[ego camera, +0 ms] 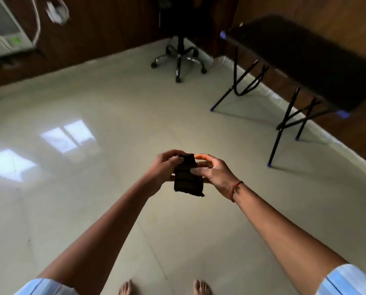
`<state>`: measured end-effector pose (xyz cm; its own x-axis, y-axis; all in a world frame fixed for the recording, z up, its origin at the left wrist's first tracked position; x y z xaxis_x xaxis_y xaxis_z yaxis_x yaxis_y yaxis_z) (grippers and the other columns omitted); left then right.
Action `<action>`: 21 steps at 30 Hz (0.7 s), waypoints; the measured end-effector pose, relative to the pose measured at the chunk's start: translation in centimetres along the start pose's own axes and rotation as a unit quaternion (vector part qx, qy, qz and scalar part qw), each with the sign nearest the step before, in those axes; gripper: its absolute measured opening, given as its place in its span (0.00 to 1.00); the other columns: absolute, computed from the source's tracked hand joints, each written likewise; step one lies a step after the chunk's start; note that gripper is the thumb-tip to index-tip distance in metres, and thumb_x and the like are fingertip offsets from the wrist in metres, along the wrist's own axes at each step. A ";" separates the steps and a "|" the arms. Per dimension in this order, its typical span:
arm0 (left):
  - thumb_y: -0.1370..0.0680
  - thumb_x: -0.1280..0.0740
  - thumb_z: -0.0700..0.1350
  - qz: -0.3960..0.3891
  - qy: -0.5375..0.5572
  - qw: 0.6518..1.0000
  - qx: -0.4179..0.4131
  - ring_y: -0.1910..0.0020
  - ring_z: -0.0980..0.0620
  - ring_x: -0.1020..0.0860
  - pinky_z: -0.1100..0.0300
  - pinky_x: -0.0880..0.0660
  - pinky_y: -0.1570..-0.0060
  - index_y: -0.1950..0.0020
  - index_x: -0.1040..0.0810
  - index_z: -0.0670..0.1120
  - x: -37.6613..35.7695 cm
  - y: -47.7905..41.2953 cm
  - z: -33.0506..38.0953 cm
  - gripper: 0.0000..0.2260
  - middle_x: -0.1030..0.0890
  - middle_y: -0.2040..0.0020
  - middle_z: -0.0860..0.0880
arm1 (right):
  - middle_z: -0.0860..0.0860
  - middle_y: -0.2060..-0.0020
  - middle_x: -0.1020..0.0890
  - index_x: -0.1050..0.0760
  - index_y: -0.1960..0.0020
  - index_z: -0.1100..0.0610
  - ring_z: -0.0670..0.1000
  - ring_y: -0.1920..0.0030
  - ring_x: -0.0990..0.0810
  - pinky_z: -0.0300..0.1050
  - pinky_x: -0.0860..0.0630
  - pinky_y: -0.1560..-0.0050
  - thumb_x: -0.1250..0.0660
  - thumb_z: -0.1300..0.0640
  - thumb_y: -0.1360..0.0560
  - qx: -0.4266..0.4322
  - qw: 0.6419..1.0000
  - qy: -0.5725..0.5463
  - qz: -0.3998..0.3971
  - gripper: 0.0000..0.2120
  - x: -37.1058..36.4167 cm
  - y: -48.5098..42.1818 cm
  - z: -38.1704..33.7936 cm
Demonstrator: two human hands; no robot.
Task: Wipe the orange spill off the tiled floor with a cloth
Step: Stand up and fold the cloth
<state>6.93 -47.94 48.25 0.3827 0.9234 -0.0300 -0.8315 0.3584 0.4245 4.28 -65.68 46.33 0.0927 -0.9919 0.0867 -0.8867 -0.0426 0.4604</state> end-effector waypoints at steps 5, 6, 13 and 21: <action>0.20 0.37 0.40 -0.036 -0.087 0.994 -0.064 0.65 0.53 0.25 0.62 0.27 0.67 0.52 0.24 0.47 2.4 4.0 9.3 0.03 0.24 0.61 0.48 | 0.53 0.56 0.20 0.23 0.41 0.58 0.46 0.60 0.23 0.33 0.28 0.64 0.26 0.63 0.31 0.086 0.988 0.069 0.108 0.19 -1.8 5.4 -10.1; 0.21 0.35 0.41 -0.049 -0.110 0.990 -0.073 0.66 0.52 0.27 0.62 0.29 0.67 0.54 0.25 0.48 2.9 4.6 10.6 0.03 0.25 0.62 0.48 | 0.52 0.59 0.21 0.22 0.43 0.59 0.44 0.63 0.24 0.31 0.30 0.67 0.27 0.63 0.30 0.105 0.982 0.076 0.139 0.16 -2.5 6.2 -11.7; 0.21 0.38 0.36 -0.096 -0.164 0.964 -0.189 0.64 0.52 0.24 0.62 0.25 0.71 0.53 0.26 0.48 6.4 8.7 16.6 0.07 0.23 0.59 0.44 | 0.53 0.49 0.20 0.24 0.39 0.59 0.47 0.50 0.23 0.27 0.29 0.57 0.32 0.64 0.26 0.160 0.958 0.137 0.196 0.16 -8.0 11.3 -18.3; 0.18 0.40 0.39 -0.219 -0.181 0.935 -0.210 0.54 0.52 0.19 0.57 0.21 0.58 0.43 0.22 0.46 8.3 13.1 20.6 0.09 0.20 0.53 0.46 | 0.54 0.47 0.20 0.28 0.34 0.55 0.49 0.49 0.22 0.37 0.26 0.53 0.30 0.57 0.26 0.148 0.960 0.153 0.181 0.21 -9.1 15.8 -20.5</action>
<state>7.49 -38.42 72.16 0.7714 0.5958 0.2238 -0.6192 0.7837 0.0480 -1.23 -54.87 70.93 -0.1580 -0.8685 0.4698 -0.9714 0.2221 0.0837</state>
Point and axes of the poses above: each hand's wrist, its own y-axis away from the middle knuckle, its own x-axis out of the back of the hand, z = x × y, the point moved 1 cm from there along -y, towards the middle knuckle
